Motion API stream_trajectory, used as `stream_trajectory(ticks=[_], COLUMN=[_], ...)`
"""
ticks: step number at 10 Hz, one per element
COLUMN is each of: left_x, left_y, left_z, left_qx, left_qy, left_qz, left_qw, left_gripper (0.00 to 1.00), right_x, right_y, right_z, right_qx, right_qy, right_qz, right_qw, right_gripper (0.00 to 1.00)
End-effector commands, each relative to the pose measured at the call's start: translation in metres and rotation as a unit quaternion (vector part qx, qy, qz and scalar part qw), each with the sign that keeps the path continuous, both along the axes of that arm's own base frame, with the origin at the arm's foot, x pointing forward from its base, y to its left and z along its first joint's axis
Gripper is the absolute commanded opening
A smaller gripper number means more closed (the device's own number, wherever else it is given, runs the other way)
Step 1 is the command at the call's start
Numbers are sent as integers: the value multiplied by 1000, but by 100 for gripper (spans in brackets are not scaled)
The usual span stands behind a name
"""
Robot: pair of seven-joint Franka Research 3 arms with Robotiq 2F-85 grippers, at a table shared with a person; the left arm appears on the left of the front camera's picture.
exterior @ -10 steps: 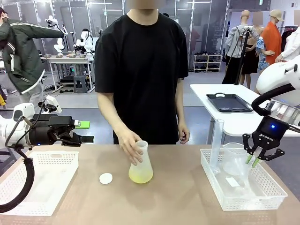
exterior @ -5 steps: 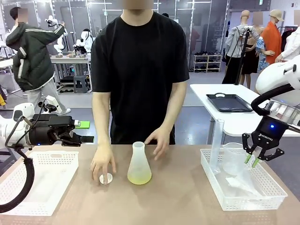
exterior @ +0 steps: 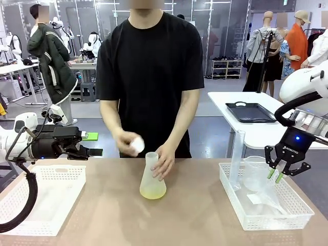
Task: Prepare the solutions needed for the experiment.
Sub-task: When the human places the Big flask in the center of the table, pick up the Big flask and place it in the left Organizing basket.
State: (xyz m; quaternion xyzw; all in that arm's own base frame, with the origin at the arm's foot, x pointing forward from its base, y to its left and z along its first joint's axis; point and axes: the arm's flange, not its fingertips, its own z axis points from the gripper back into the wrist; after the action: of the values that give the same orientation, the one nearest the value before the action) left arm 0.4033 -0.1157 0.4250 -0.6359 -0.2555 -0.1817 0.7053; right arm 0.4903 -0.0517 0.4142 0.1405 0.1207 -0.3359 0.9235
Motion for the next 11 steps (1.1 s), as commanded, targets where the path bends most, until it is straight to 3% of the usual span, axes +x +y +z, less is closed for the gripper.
stream_trajectory(ticks=[1,5,8,10,11], left_x=[0,0,0,0,0], left_y=[-1,-1,-1,-1,-1], left_z=[2,2,2,2,2], left_qx=[-12,-12,-12,-12,-12], left_qy=[3,3,3,3,3], left_qz=[0,0,0,0,0], left_qw=[1000,1000,1000,1000,1000], left_gripper=[100,100,100,100,100], right_x=[0,0,-39,-61,-67], right_y=[0,0,25,45,56], right_z=[2,0,60,86,98], right_qx=[0,0,72,151,205], right_qy=[-2,0,-110,-177,-220], right_qz=[-1,0,30,68,68], right_qw=[1000,1000,991,970,951], right_gripper=[23,23,23,23,23])
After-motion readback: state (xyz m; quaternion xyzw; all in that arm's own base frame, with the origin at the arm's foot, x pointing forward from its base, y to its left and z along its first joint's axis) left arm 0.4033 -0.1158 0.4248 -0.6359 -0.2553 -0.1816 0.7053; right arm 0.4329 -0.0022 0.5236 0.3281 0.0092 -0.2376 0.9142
